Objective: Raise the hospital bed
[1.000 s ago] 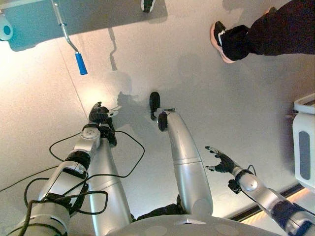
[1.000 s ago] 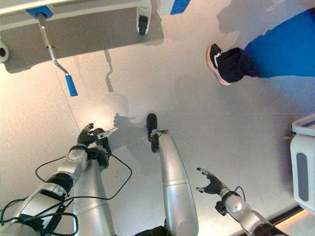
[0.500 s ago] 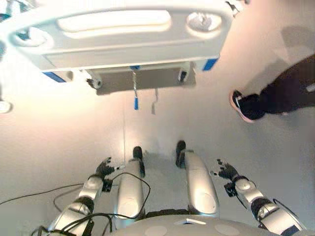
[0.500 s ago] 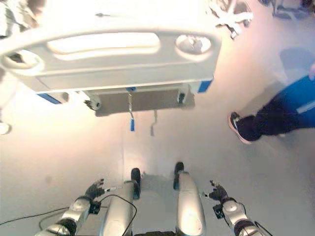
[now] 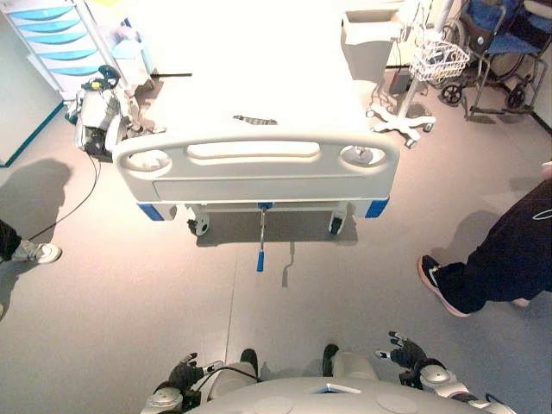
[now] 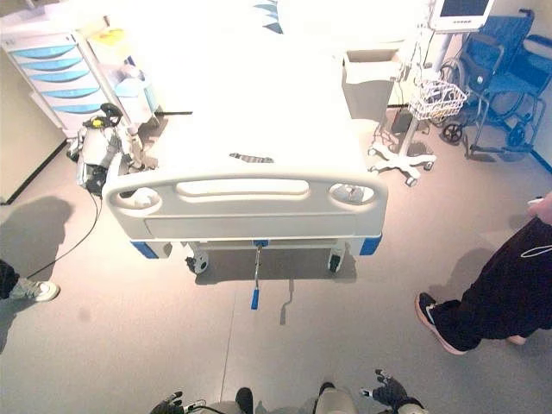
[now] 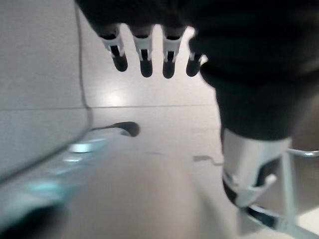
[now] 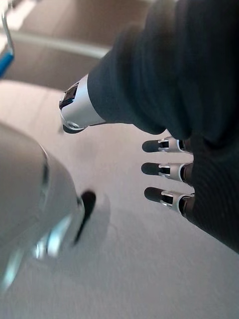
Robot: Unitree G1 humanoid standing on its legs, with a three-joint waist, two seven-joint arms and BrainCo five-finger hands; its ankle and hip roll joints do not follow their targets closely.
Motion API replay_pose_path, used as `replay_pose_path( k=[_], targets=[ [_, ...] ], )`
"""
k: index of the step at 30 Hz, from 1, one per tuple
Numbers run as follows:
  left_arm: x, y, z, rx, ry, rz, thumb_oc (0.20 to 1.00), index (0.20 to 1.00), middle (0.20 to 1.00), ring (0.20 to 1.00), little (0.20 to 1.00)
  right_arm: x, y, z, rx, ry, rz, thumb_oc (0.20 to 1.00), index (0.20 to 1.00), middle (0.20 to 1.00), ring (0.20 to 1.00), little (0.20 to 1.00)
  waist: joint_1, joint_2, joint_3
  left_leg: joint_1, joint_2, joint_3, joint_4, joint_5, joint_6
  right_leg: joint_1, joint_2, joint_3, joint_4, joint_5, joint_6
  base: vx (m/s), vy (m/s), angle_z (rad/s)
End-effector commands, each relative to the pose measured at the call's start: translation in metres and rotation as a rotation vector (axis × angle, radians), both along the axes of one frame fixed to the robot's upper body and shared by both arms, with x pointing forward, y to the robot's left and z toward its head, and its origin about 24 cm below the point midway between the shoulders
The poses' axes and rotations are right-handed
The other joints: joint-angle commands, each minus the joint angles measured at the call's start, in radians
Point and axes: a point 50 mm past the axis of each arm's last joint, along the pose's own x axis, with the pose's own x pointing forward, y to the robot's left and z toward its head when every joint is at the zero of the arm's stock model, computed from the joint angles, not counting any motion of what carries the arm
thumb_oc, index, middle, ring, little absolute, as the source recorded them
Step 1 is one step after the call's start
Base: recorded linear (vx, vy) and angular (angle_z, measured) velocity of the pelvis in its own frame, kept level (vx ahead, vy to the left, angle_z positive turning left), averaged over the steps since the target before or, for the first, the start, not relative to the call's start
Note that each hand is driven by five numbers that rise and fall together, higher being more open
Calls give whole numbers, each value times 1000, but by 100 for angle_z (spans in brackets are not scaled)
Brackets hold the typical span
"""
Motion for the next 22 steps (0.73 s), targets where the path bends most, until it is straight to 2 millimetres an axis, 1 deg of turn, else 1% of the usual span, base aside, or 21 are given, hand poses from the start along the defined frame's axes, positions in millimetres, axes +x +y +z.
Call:
replay_pose_path(
  k=[1, 6, 10, 22],
  targets=[
    [27, 7, 9, 20, -111, 33, 1000, 1000, 1000, 1000, 1000, 28, -1, 9, -3, -75, 24, 1000, 1000, 1000, 1000, 1000, -2, -19, 41, 12, -19, -14, 50, -33, -21, 45, -16, -11, -91, 79, 72, 91, -15, -4],
    [24, 4, 7, 16, -97, 18, 1000, 1000, 1000, 1000, 1000, 25, 4, 7, 12, -73, 18, 1000, 1000, 1000, 1000, 1000, -5, -22, 26, 40, -15, -5, 42, -38, -21, 72, -14, -12, -92, 73, 72, 64, -6, 1],
    [19, 4, 6, 12, -80, 17, 1000, 1000, 1000, 1000, 1000, 18, 6, 4, 16, -51, 20, 1000, 1000, 1000, 1000, 1000, -8, -24, 4, 65, -8, 6, 23, -37, -25, 101, -11, -19, -116, 70, 74, 42, -6, -1],
    [19, -3, 5, -14, -83, 10, 1000, 1000, 1000, 1000, 1000, 17, 6, 4, 8, -47, 35, 1000, 1000, 1000, 1000, 1000, -13, -26, -9, 73, -2, 14, 16, -35, -28, 120, -6, -14, -143, 74, 73, 3, -1, 0]
  ],
)
